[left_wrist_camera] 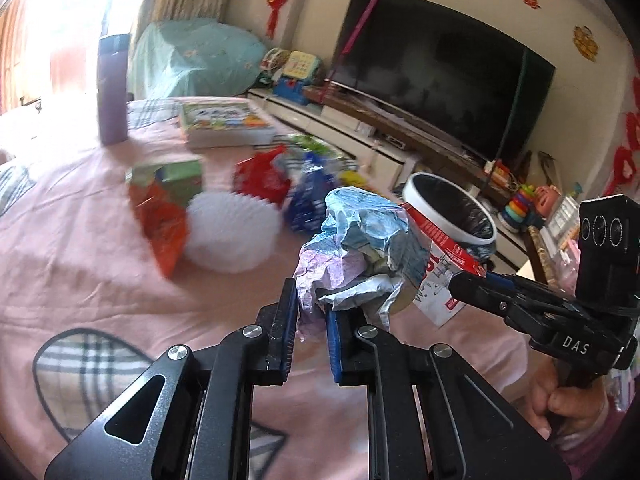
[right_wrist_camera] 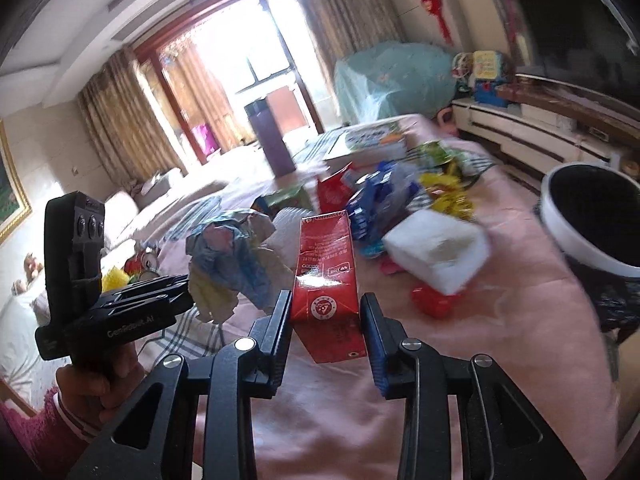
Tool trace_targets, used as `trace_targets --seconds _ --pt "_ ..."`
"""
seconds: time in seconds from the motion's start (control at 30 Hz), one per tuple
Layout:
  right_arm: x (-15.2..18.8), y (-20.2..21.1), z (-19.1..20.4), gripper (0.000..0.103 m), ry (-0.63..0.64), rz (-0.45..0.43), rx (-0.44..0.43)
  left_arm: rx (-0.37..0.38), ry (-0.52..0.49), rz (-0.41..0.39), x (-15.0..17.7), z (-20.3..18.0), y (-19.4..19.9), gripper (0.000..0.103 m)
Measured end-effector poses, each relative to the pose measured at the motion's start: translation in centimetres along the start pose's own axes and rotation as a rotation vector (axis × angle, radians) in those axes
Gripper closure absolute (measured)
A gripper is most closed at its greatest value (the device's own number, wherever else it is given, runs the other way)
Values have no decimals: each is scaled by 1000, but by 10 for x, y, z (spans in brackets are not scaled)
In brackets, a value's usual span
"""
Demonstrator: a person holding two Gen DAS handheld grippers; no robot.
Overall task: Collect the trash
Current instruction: 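Carry both items over the black bin and open both tools to drop them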
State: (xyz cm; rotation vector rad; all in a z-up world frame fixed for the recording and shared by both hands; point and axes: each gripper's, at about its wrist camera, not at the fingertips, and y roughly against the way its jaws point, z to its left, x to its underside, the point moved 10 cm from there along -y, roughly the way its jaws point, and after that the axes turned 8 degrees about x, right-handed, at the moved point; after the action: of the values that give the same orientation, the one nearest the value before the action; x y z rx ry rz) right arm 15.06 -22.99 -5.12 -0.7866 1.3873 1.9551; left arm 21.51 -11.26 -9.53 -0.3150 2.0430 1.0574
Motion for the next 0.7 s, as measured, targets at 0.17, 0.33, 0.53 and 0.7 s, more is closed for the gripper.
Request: trace_targets --seconds 0.17,0.33,0.53,0.7 --pt "-7 23 -34 69 -43 -46 55 43 -17 18 -10 -30 -19 91" --pt "-13 43 -73 69 -103 -81 114 74 -56 49 -17 -65 -42 91" --pt "-19 60 -123 69 -175 -113 184 107 -104 87 -25 -106 -76 91" --pt "-25 69 -166 69 -236 -133 238 120 -132 129 -35 -134 -107 91"
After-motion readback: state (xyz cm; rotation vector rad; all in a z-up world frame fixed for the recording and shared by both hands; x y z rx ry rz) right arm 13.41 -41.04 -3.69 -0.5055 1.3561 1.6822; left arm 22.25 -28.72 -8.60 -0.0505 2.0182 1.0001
